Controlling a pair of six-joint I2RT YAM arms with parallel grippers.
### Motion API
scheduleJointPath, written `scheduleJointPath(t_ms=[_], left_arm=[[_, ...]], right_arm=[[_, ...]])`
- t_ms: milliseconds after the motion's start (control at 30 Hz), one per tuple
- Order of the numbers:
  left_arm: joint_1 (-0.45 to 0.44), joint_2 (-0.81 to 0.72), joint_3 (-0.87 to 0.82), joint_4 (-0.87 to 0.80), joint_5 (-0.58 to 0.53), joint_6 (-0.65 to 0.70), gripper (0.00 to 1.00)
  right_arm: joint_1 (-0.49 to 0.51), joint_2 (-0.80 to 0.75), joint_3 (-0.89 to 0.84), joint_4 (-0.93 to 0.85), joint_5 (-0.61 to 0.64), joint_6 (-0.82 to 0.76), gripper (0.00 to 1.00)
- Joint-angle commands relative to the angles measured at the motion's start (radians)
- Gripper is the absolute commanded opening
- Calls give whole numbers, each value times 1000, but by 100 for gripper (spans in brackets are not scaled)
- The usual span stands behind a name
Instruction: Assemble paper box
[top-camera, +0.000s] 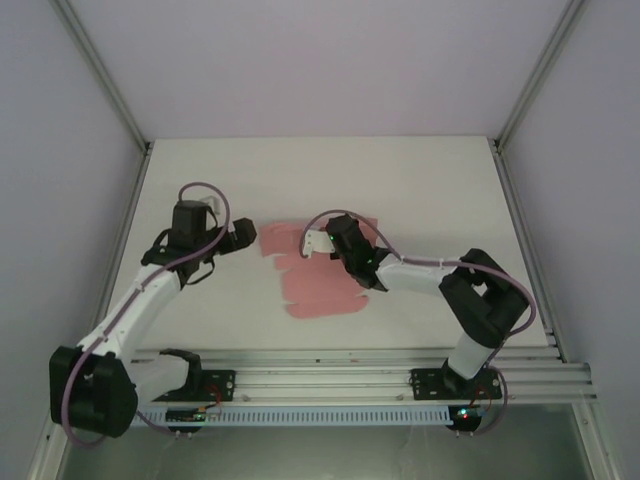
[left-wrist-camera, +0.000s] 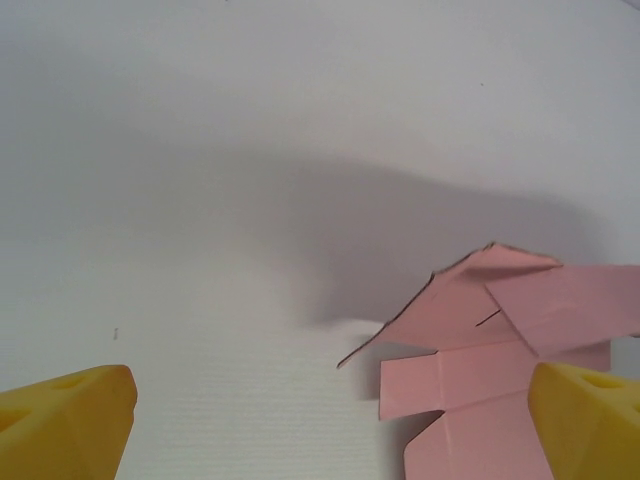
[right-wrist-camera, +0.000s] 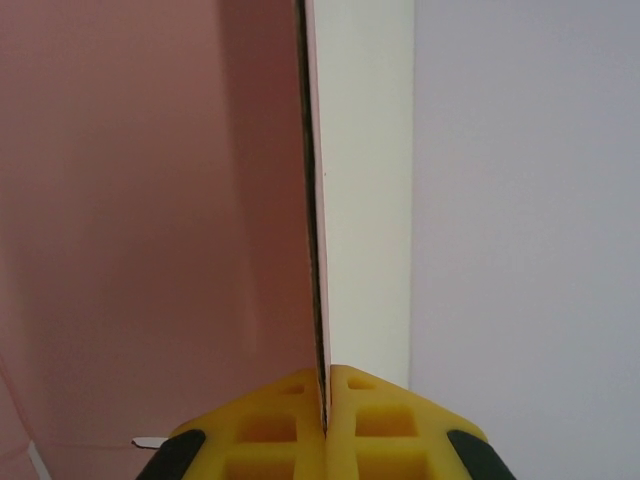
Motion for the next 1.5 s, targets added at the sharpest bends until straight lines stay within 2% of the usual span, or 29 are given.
scheduleJointPath(t_ms=[0, 167, 367, 600, 733, 1000, 1267, 1367, 1467], left_arm=[[6, 58, 63, 87, 105, 6, 100], [5, 154, 87, 159, 192, 83, 100], [-1, 254, 128, 101, 197, 176, 100], [-40, 309, 104, 162, 257, 217, 100], [-85, 333, 111, 170, 232, 252, 100], [-156, 374, 110, 263, 153, 210, 100], [-221, 369, 33, 531, 17, 9, 100], [-227, 371, 15, 587, 70, -6, 100], [-225, 353, 22, 522, 59, 16, 100]], right_arm=[[16, -36, -22, 95, 57, -55, 0], [27, -45, -36, 86, 65, -39, 0], [27, -61, -21, 43, 49, 5, 0], [25, -67, -13, 6, 36, 42, 0], [25, -71, -2, -12, 33, 75, 0], [24, -103, 11, -61, -3, 162, 0], [28, -146, -3, -134, -99, 240, 0], [28, -153, -9, -143, -112, 254, 0], [27, -152, -8, -154, -100, 260, 0]])
